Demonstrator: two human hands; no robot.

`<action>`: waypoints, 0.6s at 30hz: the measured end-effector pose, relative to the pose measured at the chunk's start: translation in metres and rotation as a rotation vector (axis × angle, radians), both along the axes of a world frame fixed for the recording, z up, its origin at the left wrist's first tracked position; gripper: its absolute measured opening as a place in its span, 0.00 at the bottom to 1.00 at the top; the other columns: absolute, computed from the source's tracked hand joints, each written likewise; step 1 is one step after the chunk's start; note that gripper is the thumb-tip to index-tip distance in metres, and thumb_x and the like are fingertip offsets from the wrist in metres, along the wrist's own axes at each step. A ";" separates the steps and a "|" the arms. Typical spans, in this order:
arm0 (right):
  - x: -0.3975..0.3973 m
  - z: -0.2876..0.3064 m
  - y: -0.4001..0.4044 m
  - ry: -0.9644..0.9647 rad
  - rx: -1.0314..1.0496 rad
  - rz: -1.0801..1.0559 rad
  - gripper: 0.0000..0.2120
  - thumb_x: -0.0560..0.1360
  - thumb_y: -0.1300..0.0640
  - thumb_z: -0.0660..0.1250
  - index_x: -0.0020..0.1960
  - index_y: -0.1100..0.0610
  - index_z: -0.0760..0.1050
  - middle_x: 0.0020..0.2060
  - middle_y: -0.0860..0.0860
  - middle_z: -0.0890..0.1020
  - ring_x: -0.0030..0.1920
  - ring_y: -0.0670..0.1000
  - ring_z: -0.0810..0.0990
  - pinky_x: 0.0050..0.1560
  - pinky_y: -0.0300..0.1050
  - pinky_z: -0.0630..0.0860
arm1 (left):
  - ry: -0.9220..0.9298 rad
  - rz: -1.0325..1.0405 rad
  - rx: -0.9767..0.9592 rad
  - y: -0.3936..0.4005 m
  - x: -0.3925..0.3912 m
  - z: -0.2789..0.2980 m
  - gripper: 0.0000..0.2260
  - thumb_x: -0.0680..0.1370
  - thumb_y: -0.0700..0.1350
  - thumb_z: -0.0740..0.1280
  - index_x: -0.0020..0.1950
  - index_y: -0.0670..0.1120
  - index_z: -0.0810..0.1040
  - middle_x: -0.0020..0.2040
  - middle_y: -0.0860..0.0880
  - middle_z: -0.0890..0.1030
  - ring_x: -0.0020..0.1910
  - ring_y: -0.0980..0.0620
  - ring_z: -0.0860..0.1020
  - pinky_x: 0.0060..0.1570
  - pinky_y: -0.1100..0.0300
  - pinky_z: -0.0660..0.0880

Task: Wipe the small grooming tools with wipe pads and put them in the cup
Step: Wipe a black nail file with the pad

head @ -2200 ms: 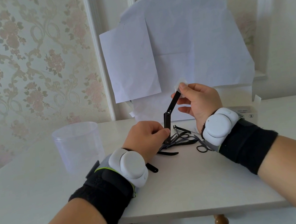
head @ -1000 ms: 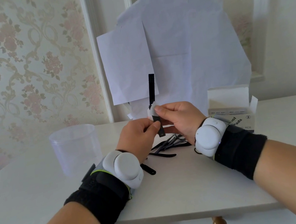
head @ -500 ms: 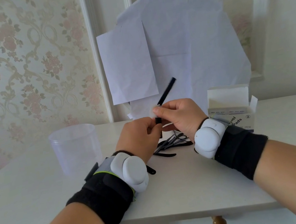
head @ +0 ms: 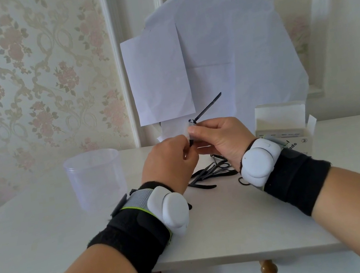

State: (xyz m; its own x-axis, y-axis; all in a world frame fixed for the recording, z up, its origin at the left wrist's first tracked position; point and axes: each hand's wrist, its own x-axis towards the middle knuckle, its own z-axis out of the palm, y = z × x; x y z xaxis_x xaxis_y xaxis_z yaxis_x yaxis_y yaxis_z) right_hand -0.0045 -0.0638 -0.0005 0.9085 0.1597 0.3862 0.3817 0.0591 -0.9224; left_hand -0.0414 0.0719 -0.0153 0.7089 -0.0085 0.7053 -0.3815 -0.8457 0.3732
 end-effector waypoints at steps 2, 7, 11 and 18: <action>-0.001 -0.002 0.001 -0.007 -0.051 0.027 0.08 0.74 0.56 0.73 0.48 0.60 0.85 0.43 0.58 0.87 0.45 0.54 0.86 0.52 0.47 0.82 | -0.010 0.020 -0.007 0.001 0.000 0.001 0.14 0.77 0.47 0.64 0.33 0.46 0.68 0.28 0.52 0.68 0.31 0.47 0.68 0.35 0.52 0.72; 0.002 -0.006 0.001 -0.026 -0.104 0.032 0.07 0.74 0.56 0.73 0.48 0.60 0.84 0.43 0.57 0.87 0.46 0.53 0.86 0.52 0.47 0.81 | 0.015 0.024 -0.036 0.003 0.003 -0.001 0.12 0.77 0.48 0.64 0.34 0.47 0.72 0.28 0.53 0.69 0.32 0.47 0.70 0.36 0.52 0.73; 0.002 -0.005 0.001 -0.115 -0.159 -0.061 0.08 0.76 0.56 0.70 0.48 0.61 0.83 0.42 0.57 0.86 0.41 0.49 0.85 0.47 0.44 0.81 | 0.027 -0.021 -0.138 0.002 0.004 -0.002 0.08 0.77 0.53 0.66 0.42 0.50 0.77 0.30 0.54 0.71 0.31 0.55 0.70 0.33 0.60 0.67; 0.004 -0.004 -0.001 -0.163 -0.281 -0.063 0.03 0.77 0.57 0.69 0.48 0.53 0.82 0.42 0.51 0.87 0.45 0.50 0.85 0.48 0.44 0.81 | -0.112 -0.097 -0.385 0.010 0.002 0.003 0.11 0.79 0.50 0.65 0.61 0.52 0.76 0.47 0.56 0.76 0.42 0.65 0.74 0.41 0.78 0.68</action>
